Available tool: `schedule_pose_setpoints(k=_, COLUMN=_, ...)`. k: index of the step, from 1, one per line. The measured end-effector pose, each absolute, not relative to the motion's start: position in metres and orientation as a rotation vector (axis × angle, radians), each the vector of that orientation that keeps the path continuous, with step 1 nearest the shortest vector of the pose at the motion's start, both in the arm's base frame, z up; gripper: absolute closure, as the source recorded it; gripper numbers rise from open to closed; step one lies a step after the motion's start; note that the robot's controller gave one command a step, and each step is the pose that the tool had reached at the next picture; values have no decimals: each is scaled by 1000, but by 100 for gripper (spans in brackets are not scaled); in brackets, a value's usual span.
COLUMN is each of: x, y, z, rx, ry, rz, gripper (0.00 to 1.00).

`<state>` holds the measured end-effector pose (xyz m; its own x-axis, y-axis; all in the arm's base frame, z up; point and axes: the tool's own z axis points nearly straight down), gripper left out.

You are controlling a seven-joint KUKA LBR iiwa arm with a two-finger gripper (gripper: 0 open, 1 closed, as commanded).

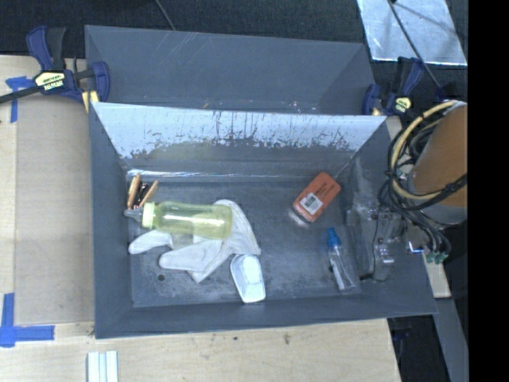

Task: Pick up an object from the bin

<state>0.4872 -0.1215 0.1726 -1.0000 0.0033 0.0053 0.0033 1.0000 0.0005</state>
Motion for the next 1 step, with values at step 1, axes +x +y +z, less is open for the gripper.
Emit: schedule_pose_setpoints(k=1, x=489, y=-121, z=177, rx=0, ry=-3144, rz=2, gripper=0)
